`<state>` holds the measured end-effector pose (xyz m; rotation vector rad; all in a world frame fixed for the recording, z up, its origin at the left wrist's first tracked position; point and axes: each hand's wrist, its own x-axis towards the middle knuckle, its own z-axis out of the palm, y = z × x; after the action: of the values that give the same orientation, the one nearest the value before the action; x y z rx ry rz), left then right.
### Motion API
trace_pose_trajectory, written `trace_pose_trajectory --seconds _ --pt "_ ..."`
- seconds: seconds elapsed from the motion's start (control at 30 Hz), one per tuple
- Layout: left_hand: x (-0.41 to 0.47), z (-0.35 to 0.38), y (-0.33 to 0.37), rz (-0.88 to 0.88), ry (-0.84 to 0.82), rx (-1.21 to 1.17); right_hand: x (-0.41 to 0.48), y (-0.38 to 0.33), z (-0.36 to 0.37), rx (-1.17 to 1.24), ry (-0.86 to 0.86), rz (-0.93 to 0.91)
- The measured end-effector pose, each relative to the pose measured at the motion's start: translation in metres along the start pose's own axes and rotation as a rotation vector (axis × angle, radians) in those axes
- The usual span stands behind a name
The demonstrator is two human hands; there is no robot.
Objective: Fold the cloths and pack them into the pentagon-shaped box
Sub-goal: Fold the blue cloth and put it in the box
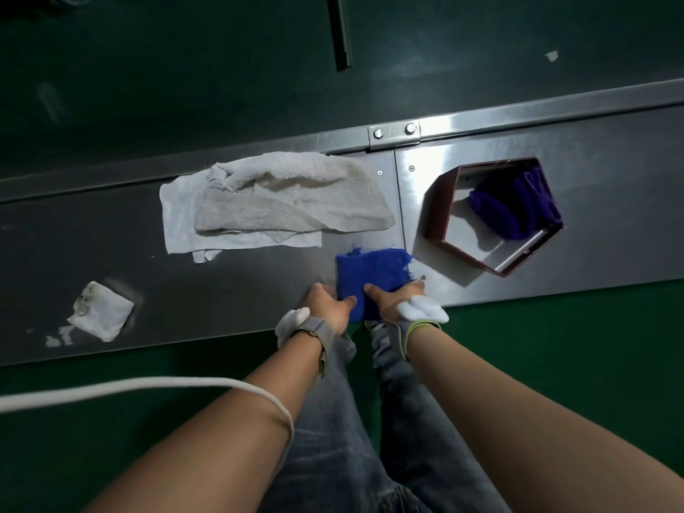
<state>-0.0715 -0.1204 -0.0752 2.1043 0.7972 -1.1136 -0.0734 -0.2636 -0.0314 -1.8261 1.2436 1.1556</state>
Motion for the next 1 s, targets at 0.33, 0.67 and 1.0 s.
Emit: trace_pose_trajectory --seconds 0.33,0.67,1.0 --pt "-0.048 -0.025 0.014 0.025 -0.432 -0.156 -0.035 0.034 -0.031 0.120 -0.050 -0.345" --pt "-0.072 0.013 0.135 0.930 -0.040 0.367 -0.047 0.050 -0.166 -0.222 0.616 -0.606" --pt "-0.057 0.040 0.163 0.859 -0.054 0.932 0.027 0.015 -0.159 -0.500 0.459 -0.618"
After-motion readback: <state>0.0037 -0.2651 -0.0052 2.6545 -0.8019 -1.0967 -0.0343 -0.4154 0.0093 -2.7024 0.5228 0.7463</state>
